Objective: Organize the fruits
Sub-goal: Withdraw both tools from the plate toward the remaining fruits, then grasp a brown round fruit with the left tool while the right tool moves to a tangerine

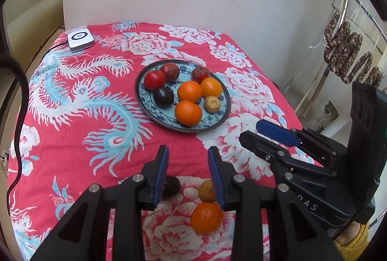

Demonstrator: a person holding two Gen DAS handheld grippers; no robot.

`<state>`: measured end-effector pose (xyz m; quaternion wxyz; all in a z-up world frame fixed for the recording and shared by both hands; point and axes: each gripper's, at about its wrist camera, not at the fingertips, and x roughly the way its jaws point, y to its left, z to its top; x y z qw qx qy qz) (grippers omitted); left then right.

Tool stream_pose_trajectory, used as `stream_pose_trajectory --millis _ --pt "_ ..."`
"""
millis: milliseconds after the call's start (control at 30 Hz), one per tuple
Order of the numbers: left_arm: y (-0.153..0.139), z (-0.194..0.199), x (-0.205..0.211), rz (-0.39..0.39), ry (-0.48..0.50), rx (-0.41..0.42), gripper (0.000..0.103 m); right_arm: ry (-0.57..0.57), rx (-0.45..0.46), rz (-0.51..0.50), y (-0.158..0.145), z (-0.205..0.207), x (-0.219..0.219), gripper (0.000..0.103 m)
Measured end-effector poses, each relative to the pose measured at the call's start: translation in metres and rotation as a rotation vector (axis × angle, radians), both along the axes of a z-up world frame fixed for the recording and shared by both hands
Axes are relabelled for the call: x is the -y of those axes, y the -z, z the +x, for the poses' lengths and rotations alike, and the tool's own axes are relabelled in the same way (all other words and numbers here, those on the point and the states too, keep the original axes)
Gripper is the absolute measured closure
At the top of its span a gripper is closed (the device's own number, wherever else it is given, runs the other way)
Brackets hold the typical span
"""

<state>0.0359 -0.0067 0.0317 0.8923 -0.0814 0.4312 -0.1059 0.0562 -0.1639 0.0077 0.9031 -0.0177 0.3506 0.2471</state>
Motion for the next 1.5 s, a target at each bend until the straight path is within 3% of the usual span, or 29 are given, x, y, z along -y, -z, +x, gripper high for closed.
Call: stream_pose_trajectory --millis 367,1000,1267,1500 --pt "0.005 -0.007 0.012 -0.006 0.059 -0.031 0.068 0.013 -0.008 0.008 0.001 -0.009 0.006 0.066" --pt "0.027 -0.003 0.030 0.062 0.127 -0.135 0.068 0.024 -0.015 0.022 0.002 -0.017 0.009 0.066" --pt "0.033 -0.001 0.030 0.062 0.132 -0.150 0.073 0.024 -0.017 0.026 0.002 -0.016 0.009 0.066" --pt "0.024 -0.004 0.026 0.045 0.120 -0.111 0.075 0.019 -0.017 0.026 0.002 -0.019 0.008 0.066"
